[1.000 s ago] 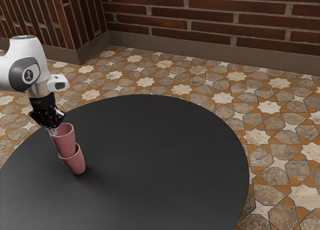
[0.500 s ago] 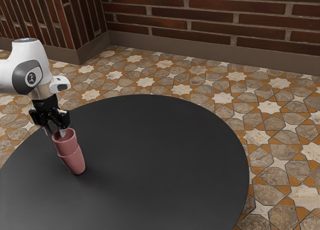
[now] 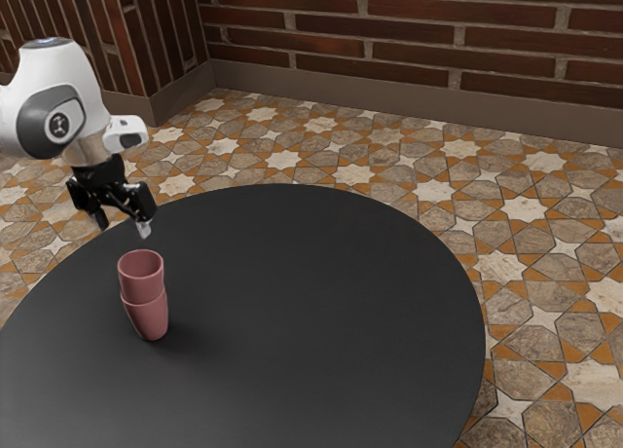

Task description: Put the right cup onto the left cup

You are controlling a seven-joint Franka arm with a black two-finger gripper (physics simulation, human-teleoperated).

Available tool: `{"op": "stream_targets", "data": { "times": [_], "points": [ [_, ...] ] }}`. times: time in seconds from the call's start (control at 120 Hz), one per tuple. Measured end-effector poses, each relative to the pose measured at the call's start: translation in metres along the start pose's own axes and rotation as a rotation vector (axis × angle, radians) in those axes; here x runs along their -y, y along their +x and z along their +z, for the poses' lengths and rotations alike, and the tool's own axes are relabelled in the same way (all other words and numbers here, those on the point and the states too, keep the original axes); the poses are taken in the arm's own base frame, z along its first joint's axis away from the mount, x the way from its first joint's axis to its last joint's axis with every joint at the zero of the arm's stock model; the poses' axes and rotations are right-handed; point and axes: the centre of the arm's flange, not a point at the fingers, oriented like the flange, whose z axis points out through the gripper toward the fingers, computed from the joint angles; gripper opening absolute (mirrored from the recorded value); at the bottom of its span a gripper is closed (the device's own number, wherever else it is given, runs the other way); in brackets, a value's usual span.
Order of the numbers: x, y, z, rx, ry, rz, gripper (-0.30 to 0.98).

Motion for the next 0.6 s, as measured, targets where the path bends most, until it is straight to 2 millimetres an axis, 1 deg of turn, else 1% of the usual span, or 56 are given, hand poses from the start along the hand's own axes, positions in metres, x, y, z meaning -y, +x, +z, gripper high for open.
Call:
{"op": "stream_targets", "data": {
  "times": [0.15, 0.383, 0.525, 0.6],
  "points": [
    [-0.033, 0.011, -0.017, -0.008, 0.007, 0.061, 0.67],
    [-0.069, 0.034, -0.037, -0.027, 0.021, 0.124, 0.68],
    [-0.09, 0.071, -0.068, -0.059, 0.031, 0.15, 0.68],
    [-0.102, 0.081, -0.083, -0.068, 0.03, 0.168, 0.68]
  ]
}}
